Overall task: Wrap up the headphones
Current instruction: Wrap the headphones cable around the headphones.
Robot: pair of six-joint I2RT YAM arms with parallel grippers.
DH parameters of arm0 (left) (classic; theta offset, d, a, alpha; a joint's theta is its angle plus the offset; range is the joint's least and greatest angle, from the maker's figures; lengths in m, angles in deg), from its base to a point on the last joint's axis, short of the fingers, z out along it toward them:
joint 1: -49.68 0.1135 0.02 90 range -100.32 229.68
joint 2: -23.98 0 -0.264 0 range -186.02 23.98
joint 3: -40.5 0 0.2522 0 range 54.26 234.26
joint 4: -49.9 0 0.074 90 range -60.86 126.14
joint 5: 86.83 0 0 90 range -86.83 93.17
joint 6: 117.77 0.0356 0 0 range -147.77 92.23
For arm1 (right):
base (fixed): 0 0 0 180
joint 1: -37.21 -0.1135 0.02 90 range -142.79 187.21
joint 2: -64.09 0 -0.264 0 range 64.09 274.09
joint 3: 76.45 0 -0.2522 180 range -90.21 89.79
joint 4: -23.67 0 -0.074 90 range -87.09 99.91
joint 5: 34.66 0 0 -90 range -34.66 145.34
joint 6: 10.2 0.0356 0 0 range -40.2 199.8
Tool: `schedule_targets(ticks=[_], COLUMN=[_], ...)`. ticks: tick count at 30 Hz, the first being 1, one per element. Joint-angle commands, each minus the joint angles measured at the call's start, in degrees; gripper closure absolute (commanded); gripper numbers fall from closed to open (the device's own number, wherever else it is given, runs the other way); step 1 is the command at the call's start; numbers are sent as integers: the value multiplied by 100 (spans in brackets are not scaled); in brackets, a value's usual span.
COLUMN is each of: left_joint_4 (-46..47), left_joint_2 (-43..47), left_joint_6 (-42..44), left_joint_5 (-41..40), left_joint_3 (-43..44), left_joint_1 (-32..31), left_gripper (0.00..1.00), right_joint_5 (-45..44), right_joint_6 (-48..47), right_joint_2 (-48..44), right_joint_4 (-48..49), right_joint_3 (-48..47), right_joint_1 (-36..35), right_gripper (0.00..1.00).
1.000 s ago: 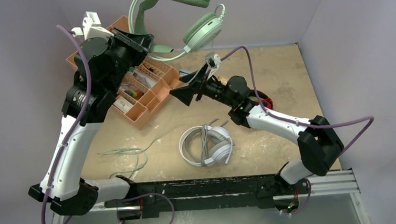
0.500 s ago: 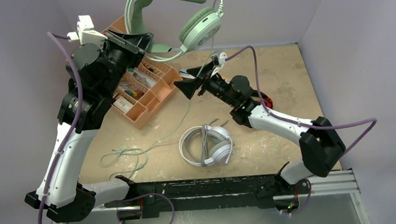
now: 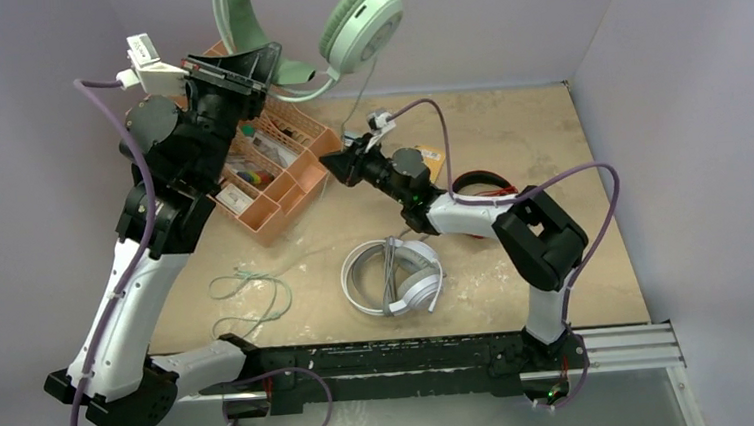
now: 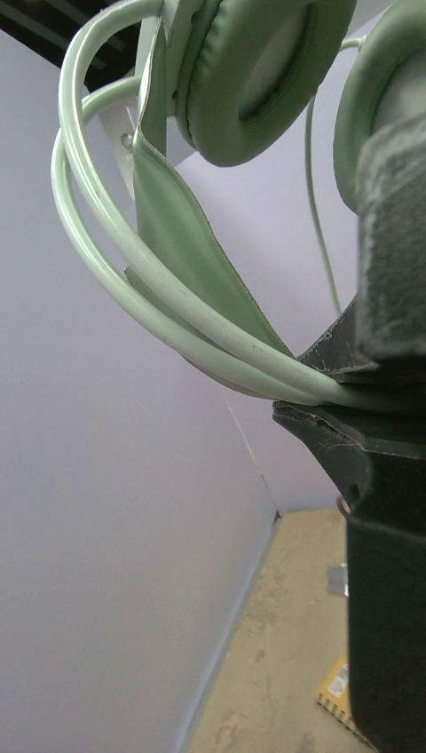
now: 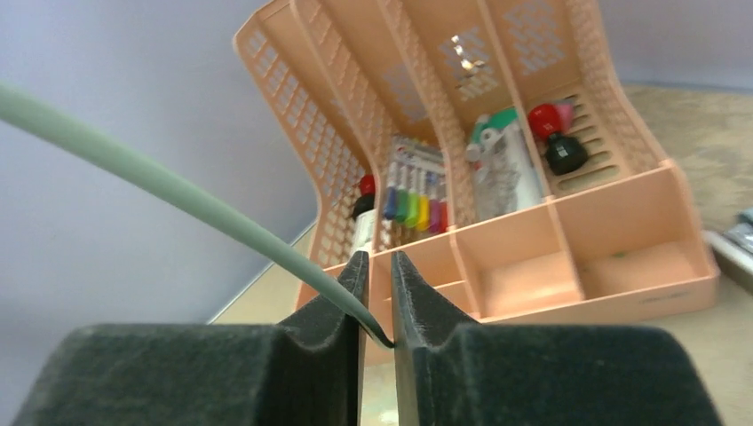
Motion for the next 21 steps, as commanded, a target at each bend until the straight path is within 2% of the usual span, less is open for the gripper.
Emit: schedule_targets(ticks=[1,3,7,14,18,21], left_joint_4=[1476,1768,1938,2389,2738,3405], left_joint_2=[7,-24,-101,-125,-232,-298], left_joint_6=[-235,-73,324,1411,2324,2998], left_joint_5=[-664,-936,-1618,-3243,-4154,-4699], left_joint_3=[-86,-141,-151,-502,-658,-970], left_joint_1=[23,23,23,23,23,31], left_gripper=[100,100,100,100,100,100], right_joint_5=[124,153,542,768,656,705], right_joint_6=[-138,-205,-273,-1334,-1688,-1856], right_joint_2=[-97,-72,12,-110,-460,-643], right_joint_4=[88,-54,-649,-2490,-2911,-3168], right_joint_3=[-461,-483,-702,-1033,-702,-596], right_joint_1=[-458,-575,-743,-1268,-1545,-1758], right_gripper=[90,100,100,100,100,100])
